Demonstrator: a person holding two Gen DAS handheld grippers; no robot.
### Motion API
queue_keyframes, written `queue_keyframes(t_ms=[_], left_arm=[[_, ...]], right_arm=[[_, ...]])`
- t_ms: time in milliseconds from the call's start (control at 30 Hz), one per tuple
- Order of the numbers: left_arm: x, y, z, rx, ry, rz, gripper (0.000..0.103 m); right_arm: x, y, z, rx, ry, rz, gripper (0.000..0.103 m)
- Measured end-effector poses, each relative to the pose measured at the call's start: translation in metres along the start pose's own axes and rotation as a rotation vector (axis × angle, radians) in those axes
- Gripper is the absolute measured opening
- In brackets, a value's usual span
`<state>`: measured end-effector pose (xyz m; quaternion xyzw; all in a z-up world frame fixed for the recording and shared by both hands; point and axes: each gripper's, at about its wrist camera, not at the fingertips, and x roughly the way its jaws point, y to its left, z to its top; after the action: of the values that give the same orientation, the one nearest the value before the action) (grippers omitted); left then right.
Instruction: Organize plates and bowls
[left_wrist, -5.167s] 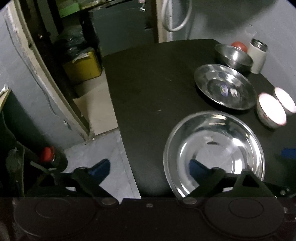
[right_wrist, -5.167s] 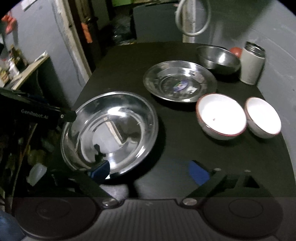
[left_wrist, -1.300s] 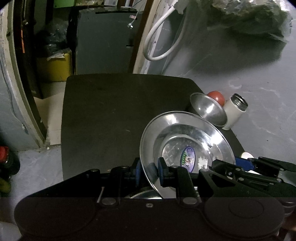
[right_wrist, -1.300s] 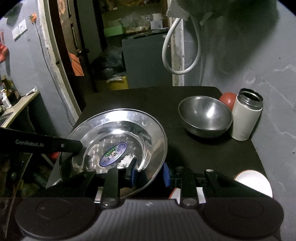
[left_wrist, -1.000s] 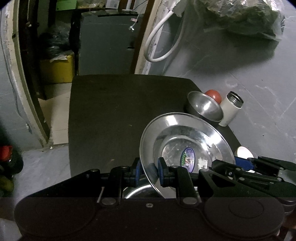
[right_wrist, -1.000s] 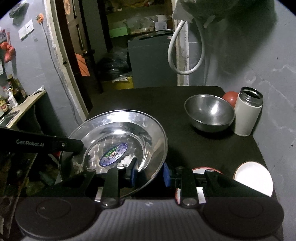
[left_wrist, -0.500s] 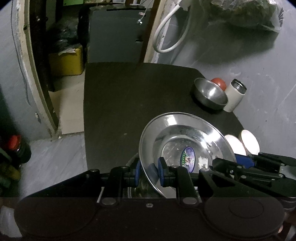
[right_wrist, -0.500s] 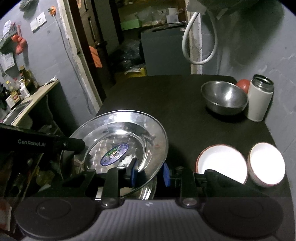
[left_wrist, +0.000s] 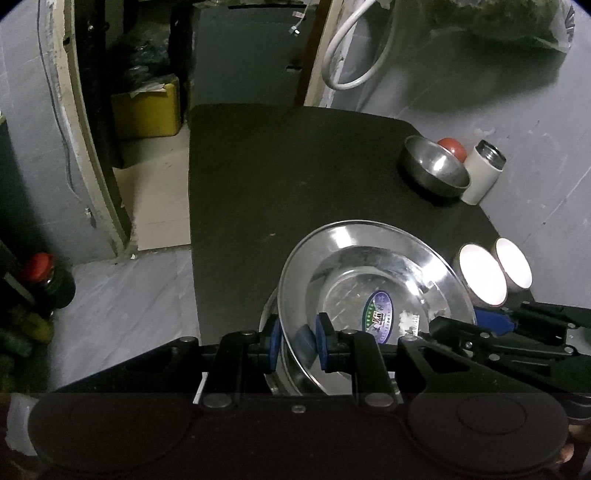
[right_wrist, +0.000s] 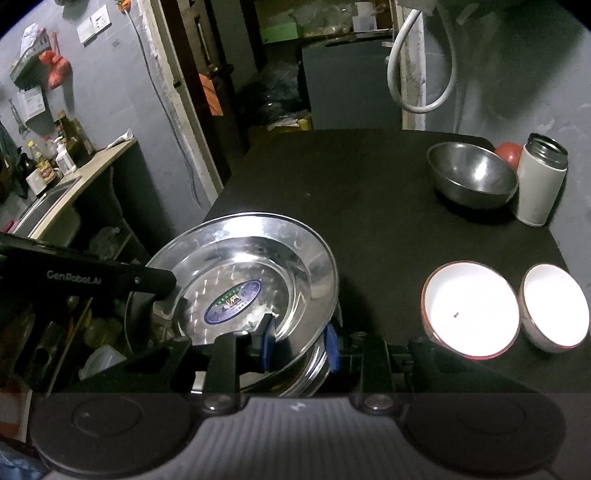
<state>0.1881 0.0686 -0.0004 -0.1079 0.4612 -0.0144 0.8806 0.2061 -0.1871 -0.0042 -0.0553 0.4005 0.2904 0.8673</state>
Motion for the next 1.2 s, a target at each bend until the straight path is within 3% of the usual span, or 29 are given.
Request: queue_keyframes(t_ms=[1200], left_arm=[[0.014, -0.002, -0.008, 0.019, 0.065, 0.047, 0.023]], right_arm=[[0.013, 0.006, -0.002, -0.011, 0.065, 0.014, 0.033]])
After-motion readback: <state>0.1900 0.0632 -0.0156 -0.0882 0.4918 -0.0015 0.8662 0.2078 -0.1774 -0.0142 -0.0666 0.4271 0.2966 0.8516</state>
